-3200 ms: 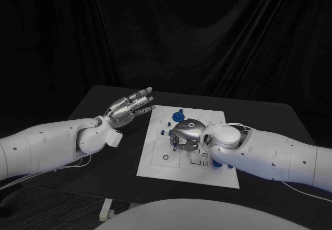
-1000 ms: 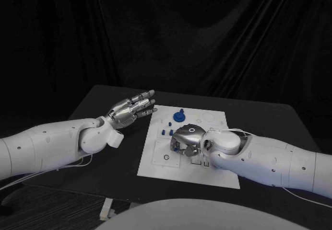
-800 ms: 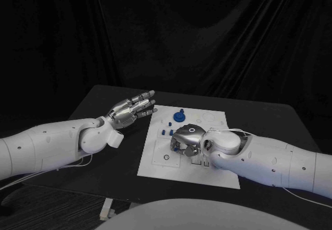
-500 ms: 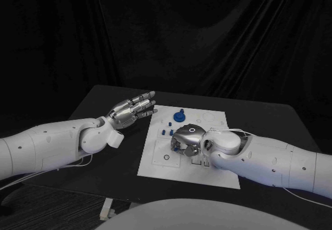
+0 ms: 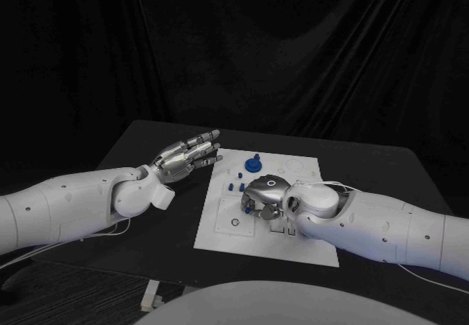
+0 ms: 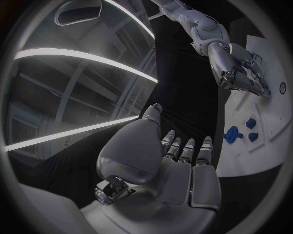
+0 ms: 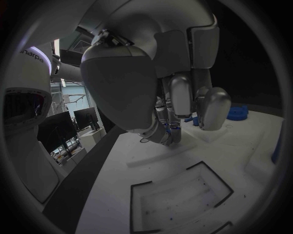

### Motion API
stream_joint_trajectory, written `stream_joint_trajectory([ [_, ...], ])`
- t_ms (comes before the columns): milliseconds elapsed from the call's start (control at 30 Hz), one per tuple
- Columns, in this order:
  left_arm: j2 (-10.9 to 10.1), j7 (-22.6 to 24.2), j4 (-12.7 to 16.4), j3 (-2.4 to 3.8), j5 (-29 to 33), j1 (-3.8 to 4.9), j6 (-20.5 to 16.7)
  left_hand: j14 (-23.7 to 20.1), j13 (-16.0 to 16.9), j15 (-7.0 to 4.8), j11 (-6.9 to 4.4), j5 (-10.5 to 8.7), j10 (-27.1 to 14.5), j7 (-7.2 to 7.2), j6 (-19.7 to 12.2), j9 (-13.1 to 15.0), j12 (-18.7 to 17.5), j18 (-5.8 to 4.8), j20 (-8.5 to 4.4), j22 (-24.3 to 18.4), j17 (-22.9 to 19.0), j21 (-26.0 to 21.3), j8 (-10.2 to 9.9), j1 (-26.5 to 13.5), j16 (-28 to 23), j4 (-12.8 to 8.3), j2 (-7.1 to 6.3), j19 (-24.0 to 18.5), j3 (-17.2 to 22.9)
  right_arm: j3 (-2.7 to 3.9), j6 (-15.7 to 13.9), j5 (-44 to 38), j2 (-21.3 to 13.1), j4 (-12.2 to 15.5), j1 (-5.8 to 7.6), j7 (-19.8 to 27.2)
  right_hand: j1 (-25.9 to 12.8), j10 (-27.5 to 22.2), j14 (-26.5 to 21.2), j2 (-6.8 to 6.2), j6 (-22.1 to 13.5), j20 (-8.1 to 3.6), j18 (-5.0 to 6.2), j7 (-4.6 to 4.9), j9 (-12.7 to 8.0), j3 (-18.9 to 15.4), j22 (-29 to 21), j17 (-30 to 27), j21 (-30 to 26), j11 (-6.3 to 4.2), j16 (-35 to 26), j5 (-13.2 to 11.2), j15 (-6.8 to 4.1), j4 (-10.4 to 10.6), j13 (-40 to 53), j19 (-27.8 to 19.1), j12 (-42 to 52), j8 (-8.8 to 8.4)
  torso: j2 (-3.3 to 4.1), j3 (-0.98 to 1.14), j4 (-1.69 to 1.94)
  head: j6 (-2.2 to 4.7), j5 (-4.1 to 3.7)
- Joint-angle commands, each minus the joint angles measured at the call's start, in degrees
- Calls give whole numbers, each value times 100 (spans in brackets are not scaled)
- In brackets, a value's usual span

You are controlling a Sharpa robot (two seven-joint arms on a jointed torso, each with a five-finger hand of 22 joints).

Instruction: Assemble the parts on the task board

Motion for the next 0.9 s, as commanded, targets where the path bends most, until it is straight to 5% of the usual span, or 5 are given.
stream_joint_trajectory([
  [33, 15, 39, 1, 6, 40, -10, 93, -12, 4, 30, -4, -14, -4, 1, -2, 1, 25, 102, -10, -5, 7, 14, 30, -33, 19, -1, 47, -16, -12, -3, 179, -44, 3, -26, -12, -202, -58, -42, 31, -31, -79, 5, 35, 15, -25, -4, 794, -10, -20, 23, -41, 27, 22, -25, -9, -42, -32, -50, -2, 0, -1, -1, 1],
  [167, 18, 37, -7, 6, 40, -11, 98, -11, 5, 32, -2, -12, -3, 3, -2, 1, 27, 102, -9, -2, 8, 14, 30, -34, 22, 0, 51, -14, -11, -3, 257, -44, 10, -37, -12, -228, -77, -116, 13, -68, -318, 18, 47, 16, -95, 12, 783, -38, -68, 9, -58, 30, 21, -34, -15, -64, -57, -156, 2, 1, 0, -1, 1],
  [533, 26, 34, -22, 6, 40, -14, 110, -11, 5, 35, 4, -10, -3, 6, -1, 1, 28, 103, -8, 1, 8, 16, 30, -35, 23, 0, 53, -12, -12, -3, 345, -44, 3, -23, -12, -211, -279, -245, -4, -187, -935, 22, 52, -299, -264, -3, 778, -62, -88, 7, -63, -51, 22, 54, -12, -74, -67, -158, 4, 0, 0, -1, 0],
  [733, 33, 32, -29, 6, 40, -17, 121, -11, 4, 38, 8, -10, -5, 8, 0, 1, 26, 103, -7, 1, 8, 16, 30, -36, 23, -2, 52, -12, -13, -3, 152, -44, -60, 27, -9, -211, -352, -329, -7, -231, -1038, 34, 53, -330, -299, -46, 773, -68, -109, 36, -65, -113, 38, 102, -23, -79, -96, -144, 2, 1, 2, -1, -15],
  [900, 33, 32, -32, 6, 40, -21, 120, -11, 4, 38, 8, -10, -5, 8, 0, 1, 26, 103, -7, 1, 8, 16, 30, -36, 23, -2, 52, -12, -13, -3, -78, -44, -204, 167, 68, -230, -372, -878, -13, -279, -1077, 133, 43, -334, -333, -93, 765, -70, -148, 225, -53, -121, 182, 147, -76, -87, -307, -106, 1, 1, 0, -1, -15],
])
